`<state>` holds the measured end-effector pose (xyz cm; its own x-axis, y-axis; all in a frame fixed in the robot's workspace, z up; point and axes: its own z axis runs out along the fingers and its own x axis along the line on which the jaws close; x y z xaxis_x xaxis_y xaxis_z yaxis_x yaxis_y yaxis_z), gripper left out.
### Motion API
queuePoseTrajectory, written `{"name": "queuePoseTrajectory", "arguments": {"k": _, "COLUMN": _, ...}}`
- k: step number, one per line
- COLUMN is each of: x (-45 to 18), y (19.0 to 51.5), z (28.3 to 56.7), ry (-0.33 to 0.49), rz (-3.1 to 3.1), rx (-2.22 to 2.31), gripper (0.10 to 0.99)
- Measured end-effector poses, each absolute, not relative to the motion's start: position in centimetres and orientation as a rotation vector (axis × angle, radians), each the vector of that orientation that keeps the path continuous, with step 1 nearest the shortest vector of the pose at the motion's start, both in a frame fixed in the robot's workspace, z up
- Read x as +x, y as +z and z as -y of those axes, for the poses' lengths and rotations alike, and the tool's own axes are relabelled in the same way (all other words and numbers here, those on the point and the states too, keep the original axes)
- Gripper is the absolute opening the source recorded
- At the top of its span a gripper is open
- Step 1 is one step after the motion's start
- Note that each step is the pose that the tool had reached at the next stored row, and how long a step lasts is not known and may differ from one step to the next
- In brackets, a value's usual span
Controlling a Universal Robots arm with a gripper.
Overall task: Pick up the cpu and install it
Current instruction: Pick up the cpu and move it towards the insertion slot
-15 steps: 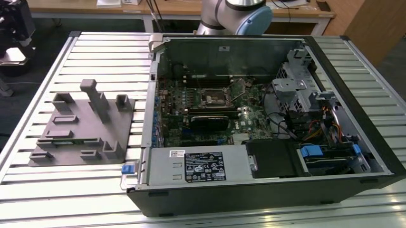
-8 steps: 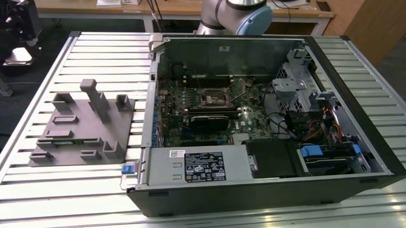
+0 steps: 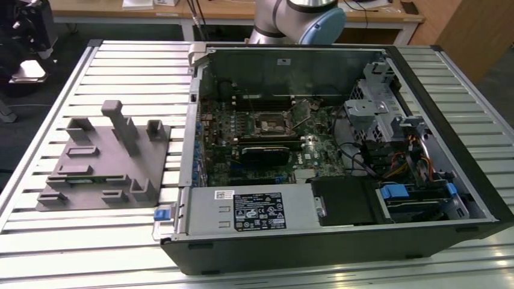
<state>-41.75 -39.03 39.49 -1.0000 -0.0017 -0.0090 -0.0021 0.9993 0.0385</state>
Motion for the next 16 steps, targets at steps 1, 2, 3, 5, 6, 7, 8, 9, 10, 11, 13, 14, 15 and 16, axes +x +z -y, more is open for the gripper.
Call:
{"name": "queuePoseTrajectory", "arguments": {"k": 1, "x": -41.7, "y": 39.5, "z": 39.0, "ry": 0.061, "rz": -3.132, "rx": -0.003, "gripper": 0.533}}
{"name": "queuePoseTrajectory", "arguments": {"k": 2, "x": -41.6, "y": 39.5, "z": 39.0, "ry": 0.061, "rz": -3.132, "rx": -0.003, "gripper": 0.533}}
{"name": "queuePoseTrajectory", "arguments": {"k": 3, "x": -41.5, "y": 39.5, "z": 39.0, "ry": 0.061, "rz": -3.132, "rx": -0.003, "gripper": 0.533}}
{"name": "queuePoseTrajectory", "arguments": {"k": 5, "x": -41.4, "y": 39.5, "z": 39.0, "ry": 0.062, "rz": -3.132, "rx": -0.003, "gripper": 0.533}}
{"name": "queuePoseTrajectory", "arguments": {"k": 6, "x": -41.3, "y": 39.5, "z": 39.0, "ry": 0.062, "rz": -3.132, "rx": -0.003, "gripper": 0.533}}
{"name": "queuePoseTrajectory", "arguments": {"k": 7, "x": -41.2, "y": 39.5, "z": 39.0, "ry": 0.062, "rz": -3.132, "rx": -0.003, "gripper": 0.533}}
{"name": "queuePoseTrajectory", "arguments": {"k": 8, "x": -41.1, "y": 39.5, "z": 39.0, "ry": 0.062, "rz": -3.132, "rx": -0.003, "gripper": 0.533}}
{"name": "queuePoseTrajectory", "arguments": {"k": 9, "x": -41.0, "y": 39.5, "z": 39.0, "ry": 0.063, "rz": -3.132, "rx": -0.003, "gripper": 0.533}}
{"name": "queuePoseTrajectory", "arguments": {"k": 10, "x": -40.9, "y": 39.5, "z": 39.0, "ry": 0.063, "rz": -3.132, "rx": -0.003, "gripper": 0.533}}
{"name": "queuePoseTrajectory", "arguments": {"k": 11, "x": -40.9, "y": 39.5, "z": 39.0, "ry": 0.063, "rz": -3.132, "rx": -0.003, "gripper": 0.533}}
{"name": "queuePoseTrajectory", "arguments": {"k": 13, "x": -40.7, "y": 39.5, "z": 39.0, "ry": 0.063, "rz": -3.132, "rx": -0.003, "gripper": 0.533}}
{"name": "queuePoseTrajectory", "arguments": {"k": 14, "x": -40.6, "y": 39.5, "z": 39.0, "ry": 0.063, "rz": -3.132, "rx": -0.003, "gripper": 0.533}}
{"name": "queuePoseTrajectory", "arguments": {"k": 15, "x": -40.5, "y": 39.5, "z": 39.0, "ry": 0.063, "rz": -3.132, "rx": -0.003, "gripper": 0.533}}
{"name": "queuePoseTrajectory", "arguments": {"k": 16, "x": -40.4, "y": 39.5, "z": 39.0, "ry": 0.063, "rz": -3.132, "rx": -0.003, "gripper": 0.533}}
